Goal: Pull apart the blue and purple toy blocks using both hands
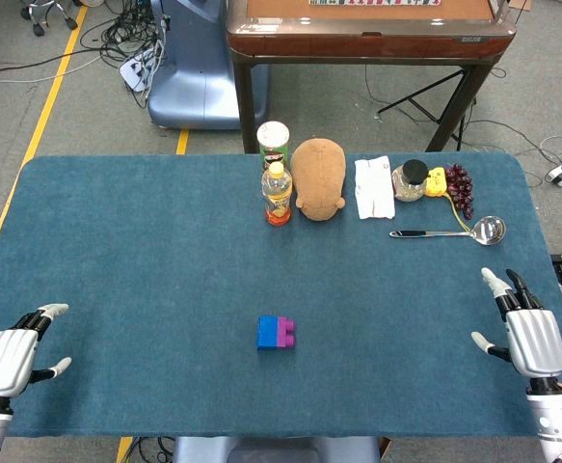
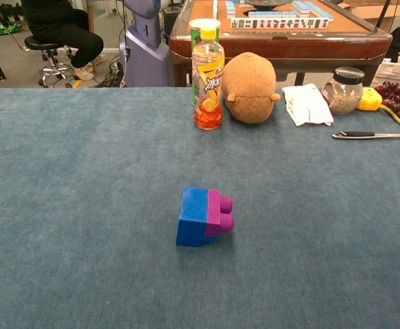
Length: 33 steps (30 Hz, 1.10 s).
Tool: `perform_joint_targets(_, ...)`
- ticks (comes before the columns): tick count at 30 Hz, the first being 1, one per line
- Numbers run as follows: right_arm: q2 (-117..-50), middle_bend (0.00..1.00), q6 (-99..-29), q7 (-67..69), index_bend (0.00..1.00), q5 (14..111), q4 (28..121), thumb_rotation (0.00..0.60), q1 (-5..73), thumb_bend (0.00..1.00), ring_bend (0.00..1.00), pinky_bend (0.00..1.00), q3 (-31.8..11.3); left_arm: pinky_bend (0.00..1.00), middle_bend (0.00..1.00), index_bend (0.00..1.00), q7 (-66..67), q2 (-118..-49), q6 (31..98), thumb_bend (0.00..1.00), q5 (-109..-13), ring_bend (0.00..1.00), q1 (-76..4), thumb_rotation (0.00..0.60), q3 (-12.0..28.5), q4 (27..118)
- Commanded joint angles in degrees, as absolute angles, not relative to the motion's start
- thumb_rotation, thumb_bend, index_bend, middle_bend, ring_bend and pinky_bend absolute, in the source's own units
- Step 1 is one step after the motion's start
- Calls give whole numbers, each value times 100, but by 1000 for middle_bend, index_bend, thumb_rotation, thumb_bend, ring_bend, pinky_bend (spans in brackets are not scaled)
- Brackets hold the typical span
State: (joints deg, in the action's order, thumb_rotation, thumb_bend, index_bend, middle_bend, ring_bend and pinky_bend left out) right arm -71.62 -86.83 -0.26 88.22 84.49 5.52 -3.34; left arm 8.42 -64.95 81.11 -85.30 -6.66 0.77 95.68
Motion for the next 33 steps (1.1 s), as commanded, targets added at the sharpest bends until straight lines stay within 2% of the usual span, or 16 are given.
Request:
perform_joint_targets(1,-7188,230,-8705,37,75,8839,8380,600,542,0,180,339,-331,597,239,271,800,-6498,8104,21,-8539,313,-667,600,69,9599)
perform_joint_targets(6,-7150,234,-8680,125,75,8783,8380,600,553,0,180,339,-378,616,240,268,693,-6537,7979,21,-8610,317,-777,600,80,9721)
perform_joint_targets(8,-7101,236,-8701,118,75,8769,8433,600,550,0,180,338,-405,668,269,237,626,-6568,7933,21,-8764,389,-869,600,82,9817)
perform_joint_targets(10,-7060,239,-8759,136,75,8765,8481,600,537,0,180,338,-440,775,350,164,574,-6590,7833,21,-8936,519,-976,600,51,9973)
perform_joint_targets(12,-7029,242,-8796,151,75,8765,8501,600,524,0,180,338,-456,891,474,77,605,-6614,7716,21,-9050,649,-1078,600,27,10108)
perform_joint_targets(17,-6962,253,-8896,169,75,8763,8514,600,469,0,180,341,-476,990,714,29,855,-6817,7173,21,-9234,811,-1491,600,38,10487)
perform_joint_targets(19,-6961,258,-8908,216,69,8732,8491,600,444,0,180,343,-480,1000,810,29,872,-7012,6996,20,-9307,909,-1667,600,77,10589)
perform_joint_targets(21,-6960,264,-8897,266,54,8704,8474,600,430,0,180,354,-480,1000,864,29,1017,-7214,6781,15,-9376,976,-1850,600,96,10645)
perform_joint_targets(33,-6941,278,-8811,309,44,8680,8436,600,419,0,181,386,-453,1000,913,29,1742,-8236,5805,0,-8893,1000,-2734,600,492,10617)
